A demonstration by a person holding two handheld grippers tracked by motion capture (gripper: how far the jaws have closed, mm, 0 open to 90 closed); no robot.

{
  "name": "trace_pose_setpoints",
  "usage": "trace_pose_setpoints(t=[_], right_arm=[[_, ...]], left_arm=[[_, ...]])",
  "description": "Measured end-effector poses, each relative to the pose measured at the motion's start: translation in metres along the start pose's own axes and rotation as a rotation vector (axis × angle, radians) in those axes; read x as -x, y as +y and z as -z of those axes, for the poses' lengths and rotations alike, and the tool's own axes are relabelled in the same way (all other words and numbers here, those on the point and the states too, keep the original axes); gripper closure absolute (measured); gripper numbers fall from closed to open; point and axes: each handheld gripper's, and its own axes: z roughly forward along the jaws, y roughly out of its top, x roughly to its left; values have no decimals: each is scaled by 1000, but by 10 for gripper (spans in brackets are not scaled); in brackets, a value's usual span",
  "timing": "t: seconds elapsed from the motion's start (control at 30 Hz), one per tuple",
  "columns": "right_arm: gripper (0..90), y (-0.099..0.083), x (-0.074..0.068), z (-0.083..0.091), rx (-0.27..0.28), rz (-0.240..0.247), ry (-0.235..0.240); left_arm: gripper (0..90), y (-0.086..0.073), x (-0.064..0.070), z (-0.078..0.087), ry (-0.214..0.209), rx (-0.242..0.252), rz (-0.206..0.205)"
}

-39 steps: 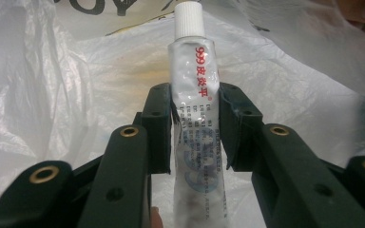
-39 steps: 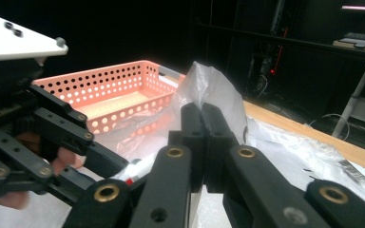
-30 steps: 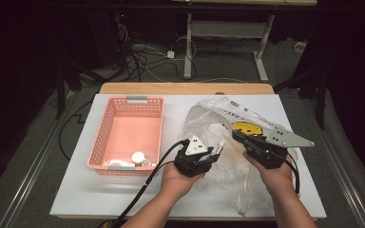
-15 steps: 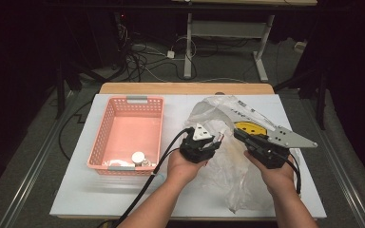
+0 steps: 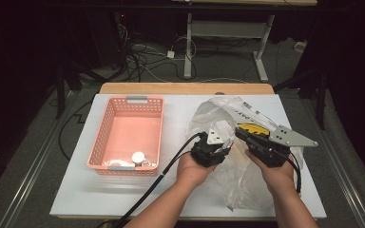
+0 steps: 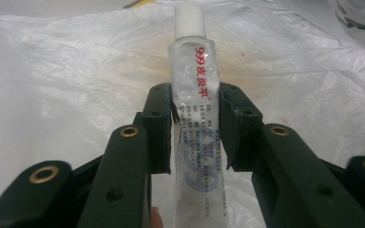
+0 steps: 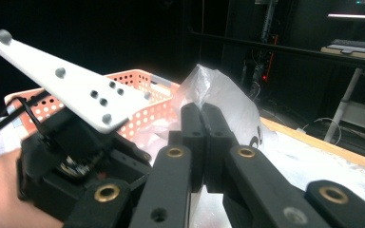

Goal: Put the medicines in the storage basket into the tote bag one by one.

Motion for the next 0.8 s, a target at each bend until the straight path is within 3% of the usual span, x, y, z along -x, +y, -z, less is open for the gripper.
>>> trace_pose_setpoints(t=[0.07,0.1,0.17,0.27,0.7,0.8], right_arm=[[900,0,0,-1,8,2,6],[900,1,0,-1,8,4,5],[900,0,-1,-2,5,-1,6],[900,0,-1,-2,3,-1,8],[900,-6,5,-3,-11,-22,-2],[900,-6,6,-3,-10,-23,-3]], left_arm=[[656,1,4,-8,6,25,11],[656,3,5,-9,-2,-3,-10],[656,4,7,-15,9,-9,-27],[655,4,7,-27,40,-20,-26],[679,-3,8,-48,23,-27,-30],[567,-1,7,-46,17,-12,-12]])
